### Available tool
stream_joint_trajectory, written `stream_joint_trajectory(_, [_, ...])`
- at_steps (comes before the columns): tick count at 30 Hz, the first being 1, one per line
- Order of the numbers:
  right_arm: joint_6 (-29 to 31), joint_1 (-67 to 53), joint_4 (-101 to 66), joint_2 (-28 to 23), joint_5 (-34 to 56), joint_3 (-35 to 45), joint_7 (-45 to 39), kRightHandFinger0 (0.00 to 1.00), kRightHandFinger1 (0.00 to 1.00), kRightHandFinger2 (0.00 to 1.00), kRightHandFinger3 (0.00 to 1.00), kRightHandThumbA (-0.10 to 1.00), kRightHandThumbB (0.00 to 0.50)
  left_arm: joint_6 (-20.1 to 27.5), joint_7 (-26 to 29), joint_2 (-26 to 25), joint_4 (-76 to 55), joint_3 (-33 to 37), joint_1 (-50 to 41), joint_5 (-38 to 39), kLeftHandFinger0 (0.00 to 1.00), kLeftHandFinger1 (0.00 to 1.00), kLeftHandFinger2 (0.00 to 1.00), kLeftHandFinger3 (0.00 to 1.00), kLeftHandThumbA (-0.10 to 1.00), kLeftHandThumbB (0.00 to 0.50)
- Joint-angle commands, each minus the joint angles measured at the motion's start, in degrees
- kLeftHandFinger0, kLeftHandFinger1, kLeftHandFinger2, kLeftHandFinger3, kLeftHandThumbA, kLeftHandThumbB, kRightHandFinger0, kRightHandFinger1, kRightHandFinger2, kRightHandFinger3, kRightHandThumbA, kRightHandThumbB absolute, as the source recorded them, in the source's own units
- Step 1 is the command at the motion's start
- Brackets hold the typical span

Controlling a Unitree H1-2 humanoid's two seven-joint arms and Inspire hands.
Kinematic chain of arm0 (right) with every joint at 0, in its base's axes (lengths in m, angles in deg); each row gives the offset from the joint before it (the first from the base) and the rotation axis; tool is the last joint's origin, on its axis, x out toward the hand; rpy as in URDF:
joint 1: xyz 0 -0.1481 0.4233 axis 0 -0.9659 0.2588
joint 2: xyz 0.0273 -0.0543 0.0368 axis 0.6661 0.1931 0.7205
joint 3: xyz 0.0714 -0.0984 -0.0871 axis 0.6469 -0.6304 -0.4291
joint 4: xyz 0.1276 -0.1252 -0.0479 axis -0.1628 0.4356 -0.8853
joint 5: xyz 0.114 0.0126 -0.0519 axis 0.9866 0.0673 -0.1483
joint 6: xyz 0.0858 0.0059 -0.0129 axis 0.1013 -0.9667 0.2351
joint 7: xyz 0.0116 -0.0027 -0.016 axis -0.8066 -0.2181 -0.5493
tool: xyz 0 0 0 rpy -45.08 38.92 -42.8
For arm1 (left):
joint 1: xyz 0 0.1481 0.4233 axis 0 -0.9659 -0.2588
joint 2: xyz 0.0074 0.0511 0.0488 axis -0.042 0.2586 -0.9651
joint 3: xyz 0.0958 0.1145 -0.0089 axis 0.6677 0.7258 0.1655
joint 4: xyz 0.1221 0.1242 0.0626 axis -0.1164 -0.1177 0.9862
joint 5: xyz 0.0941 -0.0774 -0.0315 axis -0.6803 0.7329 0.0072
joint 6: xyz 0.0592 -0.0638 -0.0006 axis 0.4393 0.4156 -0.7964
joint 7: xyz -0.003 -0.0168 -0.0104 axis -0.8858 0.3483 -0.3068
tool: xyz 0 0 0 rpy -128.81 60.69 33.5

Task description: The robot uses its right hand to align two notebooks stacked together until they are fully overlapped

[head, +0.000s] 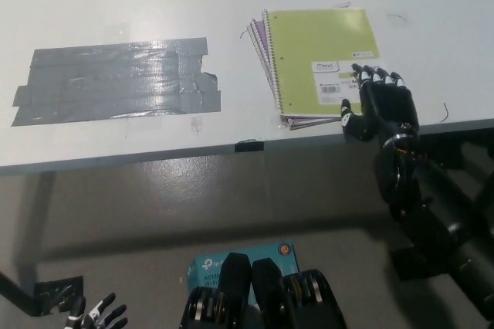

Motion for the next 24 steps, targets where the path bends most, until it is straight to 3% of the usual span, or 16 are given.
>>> stream_joint_trajectory(1, [1.2, 0.6, 0.5, -1.9, -4.2, -3.3, -3.4, 1.00, 1.00, 1.00, 1.00, 1.00, 0.377, 1.7, -1.8, -0.8, -0.4, 0.3, 0.0, 0.0, 1.00, 1.00, 1.00, 1.00, 1.00, 0.500])
stream_joint_trajectory(4, [1.7, 0.6, -0.5, -1.9, -4.9, -4.7, -3.8, 1.00, 1.00, 1.00, 1.00, 1.00, 0.364, 1.6, -1.8, -0.9, -0.3, 0.4, 0.3, 0.1, 1.00, 1.00, 1.00, 1.00, 1.00, 0.500])
stream_joint_trajectory(6, [2.5, 0.4, 0.1, -1.2, -4.4, -4.7, -3.4, 1.00, 1.00, 1.00, 1.00, 1.00, 0.401, 1.5, -1.6, -1.1, -0.3, 0.7, 0.3, -0.9, 1.00, 0.98, 1.00, 1.00, 1.00, 0.500])
stream_joint_trajectory(14, [5.0, -0.7, 0.7, 0.1, -3.6, -4.7, -4.1, 1.00, 1.00, 1.00, 1.00, 1.00, 0.427, 1.9, -2.4, -1.4, -0.1, 1.1, 0.3, -1.1, 0.96, 0.91, 0.97, 1.00, 1.00, 0.500])
stream_joint_trajectory(20, [5.9, -1.5, 0.3, -1.5, -4.3, -5.8, -6.2, 1.00, 1.00, 1.00, 1.00, 1.00, 0.381, 1.9, -2.3, -1.1, -0.4, 0.9, -0.2, -0.9, 1.00, 0.90, 0.91, 1.00, 1.00, 0.500])
stream_joint_trajectory(24, [8.2, -1.9, 1.6, -3.5, -4.6, -6.4, -6.3, 1.00, 1.00, 1.00, 1.00, 1.00, 0.382, 2.0, -2.4, -1.2, -0.1, 1.0, -0.1, -1.1, 1.00, 0.91, 0.91, 1.00, 1.00, 0.500])
